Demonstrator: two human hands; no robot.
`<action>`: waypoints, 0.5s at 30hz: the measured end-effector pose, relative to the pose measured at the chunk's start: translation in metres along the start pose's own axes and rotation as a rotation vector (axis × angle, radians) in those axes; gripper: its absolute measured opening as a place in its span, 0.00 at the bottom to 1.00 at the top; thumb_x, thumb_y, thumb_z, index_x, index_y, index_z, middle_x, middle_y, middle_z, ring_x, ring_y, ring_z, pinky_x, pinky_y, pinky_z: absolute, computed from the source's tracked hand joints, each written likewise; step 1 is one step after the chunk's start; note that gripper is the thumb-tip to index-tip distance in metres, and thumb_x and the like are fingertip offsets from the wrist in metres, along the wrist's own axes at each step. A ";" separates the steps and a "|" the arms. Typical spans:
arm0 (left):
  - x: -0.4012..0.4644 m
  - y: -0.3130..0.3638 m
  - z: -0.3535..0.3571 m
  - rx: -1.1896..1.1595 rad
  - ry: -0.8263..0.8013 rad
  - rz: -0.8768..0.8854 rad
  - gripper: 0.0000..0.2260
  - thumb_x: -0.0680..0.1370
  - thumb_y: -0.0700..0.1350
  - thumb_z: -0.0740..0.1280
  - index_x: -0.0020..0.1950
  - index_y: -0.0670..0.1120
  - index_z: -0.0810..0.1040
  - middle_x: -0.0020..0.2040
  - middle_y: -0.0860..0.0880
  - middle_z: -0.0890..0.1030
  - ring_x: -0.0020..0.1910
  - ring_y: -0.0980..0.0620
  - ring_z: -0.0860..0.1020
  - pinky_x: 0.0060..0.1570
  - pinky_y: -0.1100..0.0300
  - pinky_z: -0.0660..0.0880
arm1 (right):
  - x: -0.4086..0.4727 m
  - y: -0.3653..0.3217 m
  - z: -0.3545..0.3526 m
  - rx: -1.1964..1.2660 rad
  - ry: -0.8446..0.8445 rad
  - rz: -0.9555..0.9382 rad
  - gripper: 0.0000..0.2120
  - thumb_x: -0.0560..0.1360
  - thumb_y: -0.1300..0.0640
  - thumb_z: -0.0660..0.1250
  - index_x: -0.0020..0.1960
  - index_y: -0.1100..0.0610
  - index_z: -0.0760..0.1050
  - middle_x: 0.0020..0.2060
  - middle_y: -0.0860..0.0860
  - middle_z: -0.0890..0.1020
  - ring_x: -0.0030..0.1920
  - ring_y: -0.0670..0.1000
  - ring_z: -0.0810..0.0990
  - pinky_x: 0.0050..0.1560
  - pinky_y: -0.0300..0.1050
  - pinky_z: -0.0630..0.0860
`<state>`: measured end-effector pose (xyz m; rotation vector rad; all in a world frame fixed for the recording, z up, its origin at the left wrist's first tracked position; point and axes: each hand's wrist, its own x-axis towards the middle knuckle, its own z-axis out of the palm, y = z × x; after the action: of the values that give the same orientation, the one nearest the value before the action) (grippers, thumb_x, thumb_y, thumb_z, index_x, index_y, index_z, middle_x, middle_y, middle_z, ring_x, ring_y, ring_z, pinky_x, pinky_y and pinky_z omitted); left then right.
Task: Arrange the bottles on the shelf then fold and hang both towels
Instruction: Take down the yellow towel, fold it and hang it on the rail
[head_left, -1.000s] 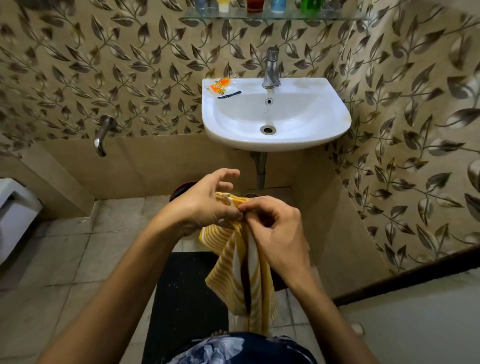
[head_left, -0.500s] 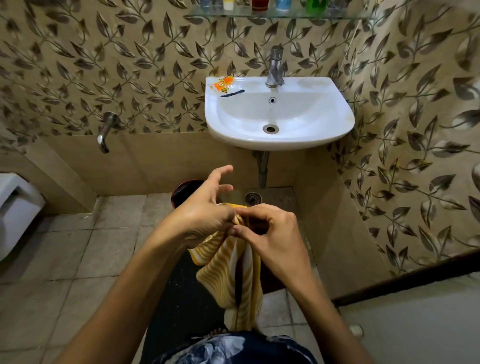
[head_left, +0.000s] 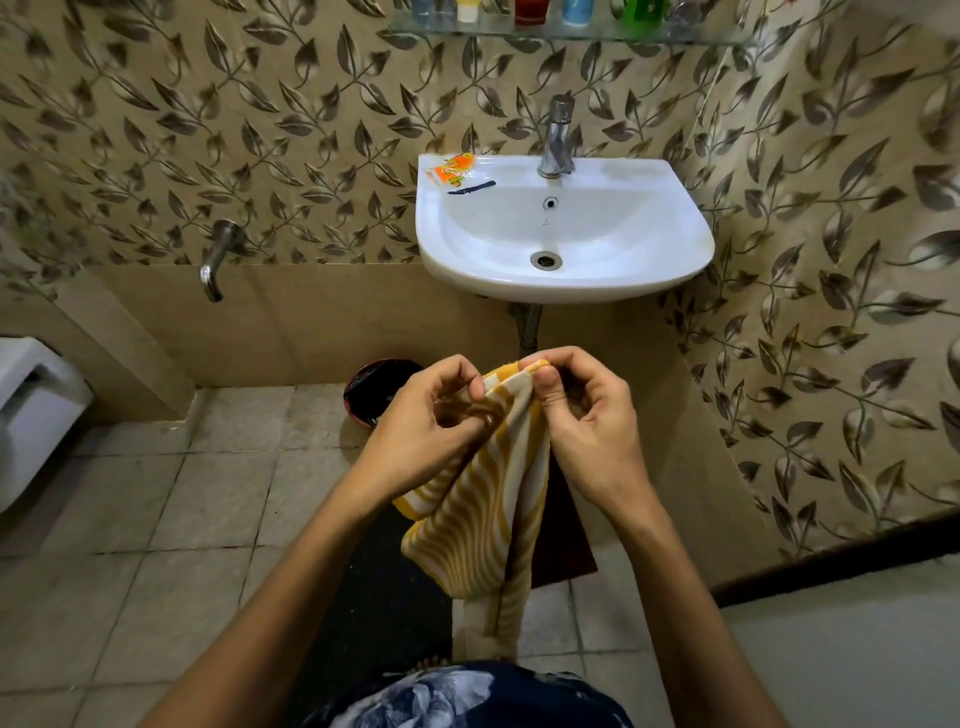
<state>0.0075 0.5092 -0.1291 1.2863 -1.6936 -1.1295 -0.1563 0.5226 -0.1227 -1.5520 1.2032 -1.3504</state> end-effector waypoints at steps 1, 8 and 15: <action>0.001 -0.003 0.000 0.002 0.022 0.014 0.06 0.69 0.44 0.68 0.40 0.50 0.71 0.39 0.51 0.78 0.39 0.48 0.78 0.45 0.45 0.77 | 0.002 -0.001 -0.001 0.003 0.003 -0.001 0.09 0.78 0.59 0.62 0.44 0.48 0.77 0.40 0.43 0.82 0.43 0.41 0.81 0.45 0.33 0.76; 0.011 -0.021 0.002 0.161 0.124 0.088 0.11 0.70 0.49 0.72 0.40 0.53 0.69 0.36 0.54 0.78 0.37 0.58 0.77 0.39 0.57 0.76 | 0.015 -0.016 -0.015 0.059 0.065 -0.018 0.10 0.79 0.63 0.60 0.44 0.53 0.77 0.39 0.45 0.81 0.41 0.38 0.80 0.46 0.33 0.77; 0.029 -0.045 0.010 0.196 0.038 0.273 0.08 0.72 0.46 0.72 0.49 0.52 0.77 0.45 0.58 0.77 0.47 0.60 0.77 0.49 0.64 0.76 | 0.036 -0.028 -0.030 0.153 0.181 -0.038 0.11 0.79 0.63 0.59 0.43 0.52 0.77 0.34 0.38 0.82 0.39 0.36 0.80 0.45 0.29 0.76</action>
<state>0.0067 0.4780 -0.1742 1.1392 -1.9202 -0.7911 -0.1808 0.4976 -0.0807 -1.3749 1.1523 -1.5969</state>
